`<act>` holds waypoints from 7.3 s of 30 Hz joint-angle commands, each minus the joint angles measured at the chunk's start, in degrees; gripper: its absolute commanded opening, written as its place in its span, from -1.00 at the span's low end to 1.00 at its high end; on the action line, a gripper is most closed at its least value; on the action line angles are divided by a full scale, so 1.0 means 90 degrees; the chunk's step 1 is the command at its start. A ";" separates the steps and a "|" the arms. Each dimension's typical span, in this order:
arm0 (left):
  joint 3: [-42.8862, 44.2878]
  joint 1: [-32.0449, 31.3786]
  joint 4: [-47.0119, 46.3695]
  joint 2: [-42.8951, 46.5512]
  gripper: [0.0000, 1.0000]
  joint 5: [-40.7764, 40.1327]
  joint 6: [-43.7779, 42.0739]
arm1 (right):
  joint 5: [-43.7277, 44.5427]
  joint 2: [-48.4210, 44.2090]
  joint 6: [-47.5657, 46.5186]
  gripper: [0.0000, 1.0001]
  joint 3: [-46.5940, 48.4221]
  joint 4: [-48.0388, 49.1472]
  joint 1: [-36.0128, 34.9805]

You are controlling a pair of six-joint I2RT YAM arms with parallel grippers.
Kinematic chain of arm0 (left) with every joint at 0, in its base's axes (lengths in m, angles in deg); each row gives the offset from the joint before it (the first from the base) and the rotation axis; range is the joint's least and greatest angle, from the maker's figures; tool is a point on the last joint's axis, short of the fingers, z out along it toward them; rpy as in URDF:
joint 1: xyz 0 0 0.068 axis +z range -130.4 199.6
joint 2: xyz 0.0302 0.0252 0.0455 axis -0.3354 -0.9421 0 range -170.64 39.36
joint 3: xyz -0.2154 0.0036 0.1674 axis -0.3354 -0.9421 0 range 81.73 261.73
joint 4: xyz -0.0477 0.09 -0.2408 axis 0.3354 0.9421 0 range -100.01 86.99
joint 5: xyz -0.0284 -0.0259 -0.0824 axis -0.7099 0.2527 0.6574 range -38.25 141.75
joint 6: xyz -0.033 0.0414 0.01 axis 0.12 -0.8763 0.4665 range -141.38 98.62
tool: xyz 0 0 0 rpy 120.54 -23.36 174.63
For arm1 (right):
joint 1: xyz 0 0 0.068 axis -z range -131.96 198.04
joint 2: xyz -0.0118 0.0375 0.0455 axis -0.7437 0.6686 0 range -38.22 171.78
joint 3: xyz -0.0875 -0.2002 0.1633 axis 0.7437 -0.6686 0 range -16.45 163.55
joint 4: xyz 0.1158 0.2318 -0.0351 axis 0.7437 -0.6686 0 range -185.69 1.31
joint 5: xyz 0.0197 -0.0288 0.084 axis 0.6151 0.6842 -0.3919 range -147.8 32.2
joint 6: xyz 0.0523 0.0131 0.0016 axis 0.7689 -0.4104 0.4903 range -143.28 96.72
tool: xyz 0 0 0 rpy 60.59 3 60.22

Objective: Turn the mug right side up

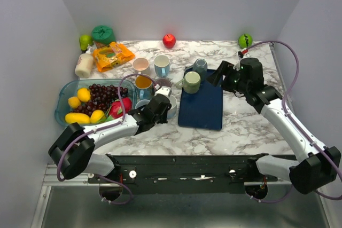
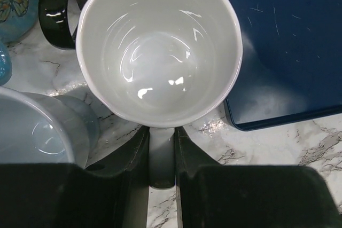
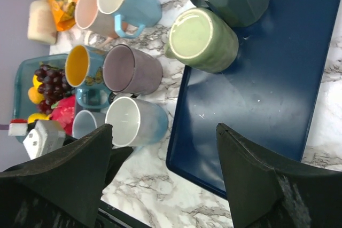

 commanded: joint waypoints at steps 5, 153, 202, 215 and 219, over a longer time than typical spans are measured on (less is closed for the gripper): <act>-0.0065 -0.0134 -0.0551 0.0253 0.11 -0.0330 0.0257 | 0.0918 0.0621 0.0436 0.70 0.0000 -0.0160 -0.0340; 0.1311 0.0276 0.0748 0.2822 0.98 0.0881 -0.0486 | 0.3665 0.2020 0.1024 -0.99 0.1202 -0.0415 -0.1659; 0.3538 0.0276 -0.3079 0.1270 0.20 0.4260 0.1868 | -0.1990 -0.1400 0.0583 -0.99 0.1211 0.4762 -0.1649; 0.3558 0.0276 -0.3832 0.1114 -0.02 0.4094 0.2288 | -0.2225 -0.1185 0.1071 -0.99 0.0801 0.5425 -0.1659; 0.3636 0.0276 -0.3959 0.0977 -0.18 0.4171 0.2376 | -0.2283 -0.1068 0.1286 -0.99 0.0645 0.5650 -0.1659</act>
